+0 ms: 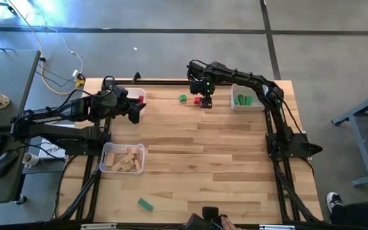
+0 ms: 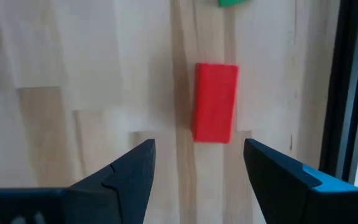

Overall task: Sort & place blocks by color
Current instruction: Put the red rectangle into the left white bin

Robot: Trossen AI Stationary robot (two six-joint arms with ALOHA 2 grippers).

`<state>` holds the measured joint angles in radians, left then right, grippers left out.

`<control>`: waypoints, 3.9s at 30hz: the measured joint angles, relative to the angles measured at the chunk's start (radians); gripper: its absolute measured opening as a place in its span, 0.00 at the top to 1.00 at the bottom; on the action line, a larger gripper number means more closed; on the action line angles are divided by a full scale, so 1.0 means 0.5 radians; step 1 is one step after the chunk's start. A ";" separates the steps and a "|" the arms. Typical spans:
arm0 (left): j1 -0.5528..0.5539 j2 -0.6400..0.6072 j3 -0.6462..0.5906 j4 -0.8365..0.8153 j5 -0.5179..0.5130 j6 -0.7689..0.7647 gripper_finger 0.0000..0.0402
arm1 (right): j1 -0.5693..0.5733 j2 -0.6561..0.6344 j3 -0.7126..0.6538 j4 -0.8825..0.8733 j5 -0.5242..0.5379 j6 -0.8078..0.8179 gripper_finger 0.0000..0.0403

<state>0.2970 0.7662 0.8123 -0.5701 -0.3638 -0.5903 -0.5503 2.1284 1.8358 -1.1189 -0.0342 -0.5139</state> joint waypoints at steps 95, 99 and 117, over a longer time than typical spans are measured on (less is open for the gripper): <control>-0.006 -0.001 0.000 -0.020 0.443 -0.330 0.42 | 0.537 -0.034 -0.167 0.064 0.012 0.666 0.75; -0.006 -0.001 0.000 -0.020 0.465 -0.330 0.42 | 0.613 -0.034 -0.166 0.065 0.009 0.733 0.75; -0.005 -0.001 0.000 -0.019 0.593 -0.471 0.42 | 0.861 -0.060 0.001 0.116 0.018 0.980 0.75</control>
<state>0.2943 0.7658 0.8124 -0.5797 -0.0672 -0.8260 -0.1198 2.0983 1.8364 -1.0609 -0.0250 -0.0241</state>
